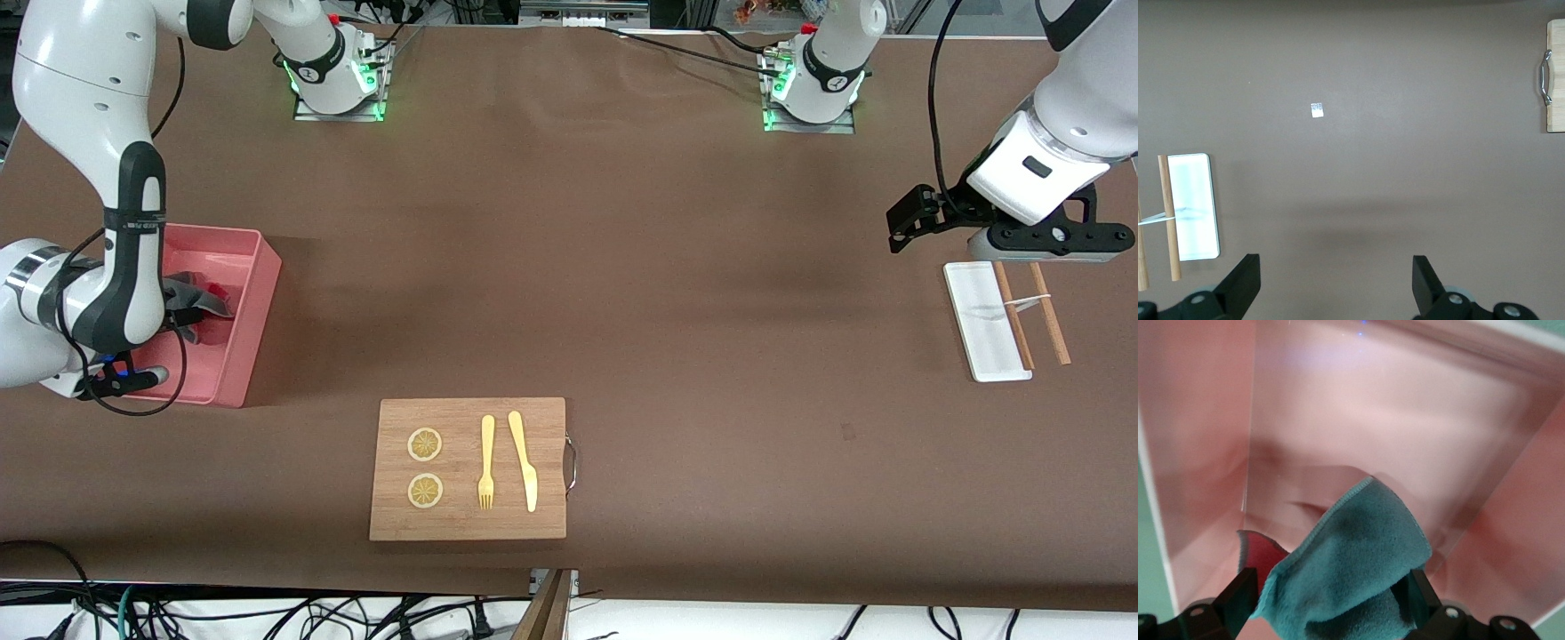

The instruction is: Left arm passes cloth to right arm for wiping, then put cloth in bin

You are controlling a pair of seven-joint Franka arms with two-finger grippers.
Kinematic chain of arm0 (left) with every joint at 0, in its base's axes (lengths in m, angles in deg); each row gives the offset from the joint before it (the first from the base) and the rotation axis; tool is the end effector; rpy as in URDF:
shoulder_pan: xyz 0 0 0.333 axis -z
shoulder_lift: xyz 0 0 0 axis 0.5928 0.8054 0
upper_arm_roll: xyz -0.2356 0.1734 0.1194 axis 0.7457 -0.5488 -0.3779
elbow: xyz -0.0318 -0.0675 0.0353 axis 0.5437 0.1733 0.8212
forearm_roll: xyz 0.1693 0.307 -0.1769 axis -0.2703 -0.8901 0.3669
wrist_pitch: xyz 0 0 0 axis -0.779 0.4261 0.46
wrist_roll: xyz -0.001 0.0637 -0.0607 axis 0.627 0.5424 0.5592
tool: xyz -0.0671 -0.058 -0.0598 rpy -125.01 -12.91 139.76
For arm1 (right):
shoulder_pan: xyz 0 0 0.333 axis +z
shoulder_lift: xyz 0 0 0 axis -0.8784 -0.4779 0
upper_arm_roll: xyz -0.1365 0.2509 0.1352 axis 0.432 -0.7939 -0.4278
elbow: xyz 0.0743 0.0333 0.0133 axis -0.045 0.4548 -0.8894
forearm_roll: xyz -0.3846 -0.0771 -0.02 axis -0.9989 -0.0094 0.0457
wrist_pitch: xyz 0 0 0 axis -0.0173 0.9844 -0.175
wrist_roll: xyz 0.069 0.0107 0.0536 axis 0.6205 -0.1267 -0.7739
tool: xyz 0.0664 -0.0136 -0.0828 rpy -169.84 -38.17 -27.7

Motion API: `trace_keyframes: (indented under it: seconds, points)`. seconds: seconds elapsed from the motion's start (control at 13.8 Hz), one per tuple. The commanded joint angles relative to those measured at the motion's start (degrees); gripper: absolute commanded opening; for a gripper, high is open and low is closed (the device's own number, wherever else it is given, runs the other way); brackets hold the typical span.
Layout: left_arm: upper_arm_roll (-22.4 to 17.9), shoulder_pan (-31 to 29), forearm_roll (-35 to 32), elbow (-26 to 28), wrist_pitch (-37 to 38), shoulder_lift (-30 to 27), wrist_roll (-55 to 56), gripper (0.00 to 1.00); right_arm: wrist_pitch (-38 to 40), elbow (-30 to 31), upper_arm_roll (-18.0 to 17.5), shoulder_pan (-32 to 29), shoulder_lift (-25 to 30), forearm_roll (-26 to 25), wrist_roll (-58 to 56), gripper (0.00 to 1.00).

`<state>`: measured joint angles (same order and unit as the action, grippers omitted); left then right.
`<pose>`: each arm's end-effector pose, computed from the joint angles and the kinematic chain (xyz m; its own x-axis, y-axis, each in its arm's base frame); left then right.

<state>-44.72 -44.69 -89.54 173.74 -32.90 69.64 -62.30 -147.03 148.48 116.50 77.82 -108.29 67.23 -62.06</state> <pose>0.5663 -0.0894 0.5983 0.9991 0.0018 0.0416 0.0020 -1.0000 -0.0034 0.6484 -0.1437 0.2643 0.8896 0.1829 -0.4185 0.1891 -0.9816 -0.0268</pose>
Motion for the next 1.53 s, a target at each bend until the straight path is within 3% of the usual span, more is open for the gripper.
trace_keyframes:
  seconds: [0.0,0.44,0.73,1.16,1.45]
  points:
    - [0.16,-0.02,0.54,-1.48,0.98,0.44,-0.23,1.0,0.32,0.44,-0.7,0.07,4.14,0.63,4.0,1.0]
    - [1.04,-0.02,0.36,-1.57,0.98,0.44,-0.23,1.0,5.57,0.61,-6.49,-1.25,15.38,-4.01,9.79,1.0]
    - [0.95,-0.11,0.36,-1.48,0.98,0.44,-0.23,1.0,12.08,1.14,-18.44,-6.43,25.67,-10.43,22.01,1.0]
    - [0.95,-0.02,0.36,-1.57,0.89,0.44,-0.23,1.0,16.93,1.32,-22.76,-7.49,34.65,-11.14,25.46,1.0]
    - [1.13,-0.02,0.36,-1.66,0.63,0.44,-0.23,1.0,16.5,0.88,-24.69,-8.72,38.77,-15.52,25.55,1.0]
